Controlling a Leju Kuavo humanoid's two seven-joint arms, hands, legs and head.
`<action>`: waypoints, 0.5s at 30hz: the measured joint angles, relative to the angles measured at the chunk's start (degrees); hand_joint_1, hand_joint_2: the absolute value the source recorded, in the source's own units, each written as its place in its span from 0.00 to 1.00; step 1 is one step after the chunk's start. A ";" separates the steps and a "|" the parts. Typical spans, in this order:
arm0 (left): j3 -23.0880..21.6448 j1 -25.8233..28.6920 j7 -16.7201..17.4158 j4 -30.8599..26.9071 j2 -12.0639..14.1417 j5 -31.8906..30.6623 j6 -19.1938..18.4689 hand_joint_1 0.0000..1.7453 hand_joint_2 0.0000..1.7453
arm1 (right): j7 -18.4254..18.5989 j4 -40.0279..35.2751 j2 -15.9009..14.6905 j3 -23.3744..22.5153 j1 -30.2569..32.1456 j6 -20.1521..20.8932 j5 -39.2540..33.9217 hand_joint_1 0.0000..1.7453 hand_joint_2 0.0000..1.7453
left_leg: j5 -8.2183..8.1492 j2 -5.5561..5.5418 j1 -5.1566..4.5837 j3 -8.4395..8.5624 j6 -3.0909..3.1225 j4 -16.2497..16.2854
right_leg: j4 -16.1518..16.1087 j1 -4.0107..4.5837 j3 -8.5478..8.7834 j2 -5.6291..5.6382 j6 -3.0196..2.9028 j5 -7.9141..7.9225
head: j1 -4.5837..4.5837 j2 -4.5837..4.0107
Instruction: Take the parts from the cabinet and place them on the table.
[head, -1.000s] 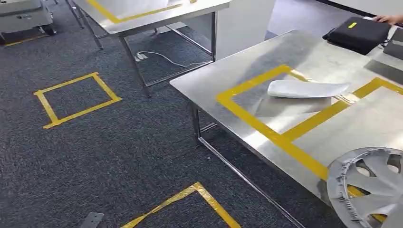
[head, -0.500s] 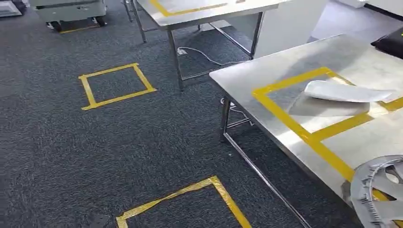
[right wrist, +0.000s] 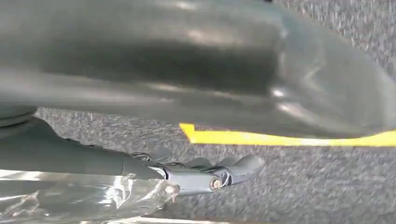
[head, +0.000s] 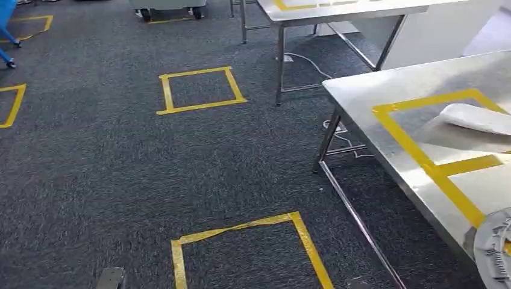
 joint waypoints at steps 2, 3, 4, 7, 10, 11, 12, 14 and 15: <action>-0.11 0.34 0.68 0.02 -0.37 -1.36 0.68 0.00 0.00 | 0.53 -0.04 -0.15 -1.46 -0.23 0.35 -0.76 0.00 0.00 | 0.53 -1.29 -0.46 -1.38 0.95 0.32 | -0.09 -0.66 -0.26 -1.42 0.77 1.02 | 0.07 0.00; -0.15 0.48 1.05 0.04 -0.66 -1.81 1.01 0.00 0.00 | 1.09 -0.04 -0.24 -2.01 -0.26 0.50 -1.00 0.00 0.00 | 0.96 -1.65 -0.32 -1.76 1.64 0.22 | 0.23 -1.15 -0.80 0.38 1.31 0.25 | -0.15 0.00; -0.28 0.47 1.31 0.09 -0.94 -2.54 1.16 0.00 0.00 | 1.75 -0.09 -0.57 -2.64 -0.05 0.68 -1.38 0.00 0.00 | 1.43 -2.21 -0.36 -2.31 2.33 0.27 | 1.75 -1.11 -1.34 3.69 1.44 -2.25 | 0.04 0.00; -1.58 -0.60 1.31 0.17 -1.75 -4.41 0.76 0.00 0.00 | 3.32 -0.09 -1.01 -4.39 1.05 1.09 -1.70 0.00 0.00 | 3.23 -4.93 -0.83 -4.41 3.43 0.27 | 14.45 -0.64 -4.75 7.42 1.23 -10.46 | 0.07 0.00; -2.29 -0.64 1.29 0.28 -2.29 -4.83 0.48 0.00 0.00 | 3.69 -0.13 -1.66 -5.48 0.91 1.24 -1.96 0.00 0.00 | 4.98 -7.02 -1.47 -6.33 3.66 0.33 | 15.99 0.32 -3.41 7.72 -0.03 -7.16 | 0.02 0.00; -2.51 -0.67 1.29 0.33 -2.34 -4.89 0.48 0.00 0.00 | 3.71 -0.15 -1.81 -5.74 0.91 1.27 -1.99 0.00 0.00 | 5.57 -7.91 -1.60 -7.06 3.63 0.36 | 12.00 0.69 -0.62 8.13 -0.63 -5.23 | 0.02 0.00; -2.67 -0.76 1.20 0.35 -2.38 -4.98 0.48 0.00 0.00 | 3.76 -0.22 -1.99 -5.83 0.92 1.27 -2.05 0.00 0.00 | 6.09 -8.76 -1.63 -7.59 3.55 0.39 | 6.38 0.98 3.20 9.55 -1.31 -4.20 | 0.02 0.00; -3.08 -1.03 0.81 0.37 -2.69 -5.18 0.48 0.00 0.00 | 3.74 -0.42 -2.47 -6.12 0.91 1.27 -2.25 0.00 0.00 | 6.79 -9.82 -1.79 -8.27 3.36 0.65 | -1.82 0.52 8.75 14.09 -2.02 -6.16 | -0.07 0.00; -3.26 -1.17 0.79 0.39 -2.79 -5.38 0.61 0.00 0.00 | 3.69 -0.42 -2.47 -6.36 0.89 1.29 -2.42 0.00 0.00 | 7.18 -10.38 -1.63 -8.43 3.13 0.74 | -2.08 0.87 8.26 13.58 -1.60 -6.17 | 0.07 0.00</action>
